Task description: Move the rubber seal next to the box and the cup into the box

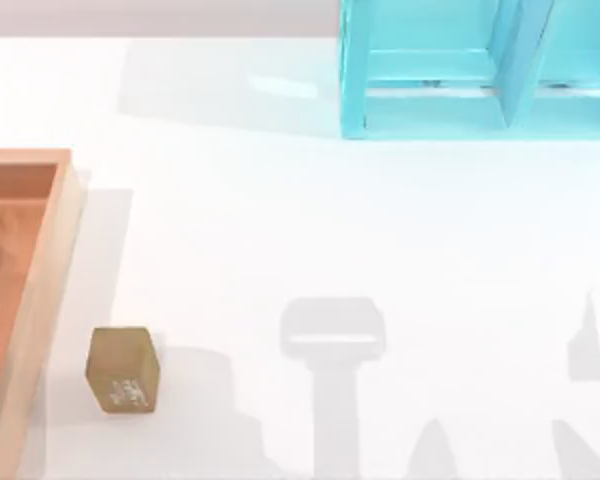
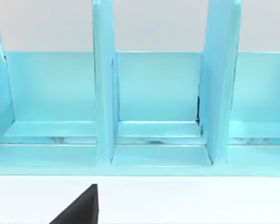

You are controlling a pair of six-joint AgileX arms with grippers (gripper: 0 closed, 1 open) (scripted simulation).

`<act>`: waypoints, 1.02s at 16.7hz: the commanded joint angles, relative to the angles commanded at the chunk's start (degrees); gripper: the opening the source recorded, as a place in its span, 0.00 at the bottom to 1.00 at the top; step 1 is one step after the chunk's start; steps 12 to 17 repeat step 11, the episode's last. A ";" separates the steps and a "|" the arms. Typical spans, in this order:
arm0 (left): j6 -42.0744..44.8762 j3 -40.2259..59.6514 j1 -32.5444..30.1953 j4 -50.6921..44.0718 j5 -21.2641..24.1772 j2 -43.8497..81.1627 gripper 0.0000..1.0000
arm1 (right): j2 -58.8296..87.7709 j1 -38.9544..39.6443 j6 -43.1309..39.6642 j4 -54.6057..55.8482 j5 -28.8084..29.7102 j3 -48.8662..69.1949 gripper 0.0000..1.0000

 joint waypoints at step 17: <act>0.98 7.42 0.75 -22.79 3.89 -3.40 1.00 | 0.00 0.00 0.00 0.00 0.00 0.00 1.00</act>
